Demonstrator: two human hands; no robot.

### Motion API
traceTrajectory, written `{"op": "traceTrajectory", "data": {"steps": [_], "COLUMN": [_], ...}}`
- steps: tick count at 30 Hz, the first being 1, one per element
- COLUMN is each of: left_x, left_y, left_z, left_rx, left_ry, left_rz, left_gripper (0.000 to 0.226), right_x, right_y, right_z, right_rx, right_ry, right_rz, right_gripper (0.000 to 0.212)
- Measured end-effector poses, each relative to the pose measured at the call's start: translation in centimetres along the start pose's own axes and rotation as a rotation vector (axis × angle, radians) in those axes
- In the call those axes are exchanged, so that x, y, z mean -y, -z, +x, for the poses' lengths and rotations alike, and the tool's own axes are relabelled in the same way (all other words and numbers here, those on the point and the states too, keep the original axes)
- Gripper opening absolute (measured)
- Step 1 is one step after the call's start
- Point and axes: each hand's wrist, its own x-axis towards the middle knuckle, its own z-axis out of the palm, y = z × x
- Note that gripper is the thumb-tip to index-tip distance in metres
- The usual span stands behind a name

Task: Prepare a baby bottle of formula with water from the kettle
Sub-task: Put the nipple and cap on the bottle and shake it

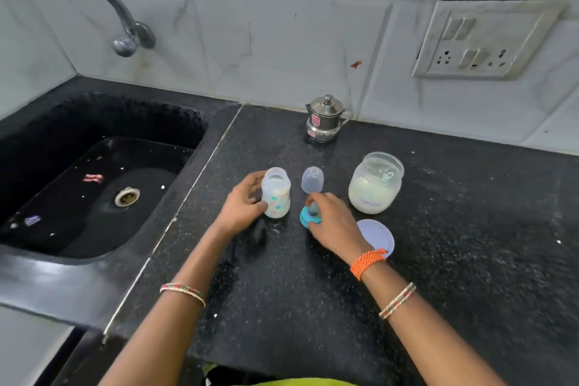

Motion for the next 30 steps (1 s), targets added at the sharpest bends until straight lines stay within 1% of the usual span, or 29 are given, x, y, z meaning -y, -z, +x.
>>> {"op": "traceTrajectory", "data": {"steps": [2, 3, 5, 6, 7, 9, 12, 14, 17, 19, 22, 26, 30], "left_x": [1.4, 2.0, 2.5, 2.5, 2.5, 2.5, 2.6, 2.7, 2.9, 2.9, 3.1, 3.2, 3.4], "left_y": [-0.4, -0.5, -0.8, -1.0, -1.1, -1.2, -1.1, -1.1, -1.0, -1.0, -1.0, -1.0, -1.1], "left_z": [-0.6, -0.9, -1.4, -1.6, -1.7, -1.6, -1.7, -1.6, -1.5, -1.5, -1.4, -1.3, -1.2], "left_rx": [0.067, 0.046, -0.047, -0.079, -0.098, -0.113, -0.105, -0.105, -0.105, -0.11, -0.108, -0.085, -0.079], "left_ry": [-0.003, -0.02, -0.063, -0.076, -0.089, -0.112, -0.107, -0.116, -0.114, -0.107, -0.1, -0.087, -0.087], "left_rz": [0.125, 0.183, 0.216, 0.215, 0.213, 0.221, 0.247, 0.252, 0.249, 0.247, 0.251, 0.257, 0.264], "left_gripper": [0.058, 0.058, 0.057, 0.058, 0.058, 0.059, 0.058, 0.058, 0.059, 0.059, 0.06, 0.059, 0.06], "right_x": [0.9, 1.4, 2.9, 3.9, 4.8, 6.4, 8.2, 8.9, 9.7, 10.0, 10.2, 10.7, 11.1], "right_y": [1.2, 2.0, 3.7, 4.7, 5.5, 6.5, 6.3, 5.8, 5.9, 6.1, 6.1, 6.1, 5.6], "right_z": [0.8, 1.2, 2.2, 2.6, 3.1, 4.0, 4.7, 5.0, 5.3, 5.4, 5.3, 5.9, 6.5], "right_rx": [-0.028, -0.069, -0.185, -0.222, -0.223, -0.132, 0.009, 0.054, 0.1, 0.135, 0.184, 0.186, 0.083], "right_ry": [0.008, 0.013, 0.068, 0.113, 0.156, 0.213, 0.244, 0.257, 0.279, 0.275, 0.259, 0.247, 0.237], "right_rz": [-0.015, 0.01, 0.109, 0.162, 0.194, 0.15, -0.035, -0.115, -0.202, -0.231, -0.239, -0.302, -0.453], "right_gripper": [0.03, 0.029, 0.031, 0.035, 0.039, 0.044, 0.035, 0.036, 0.043, 0.045, 0.043, 0.041, 0.048]}}
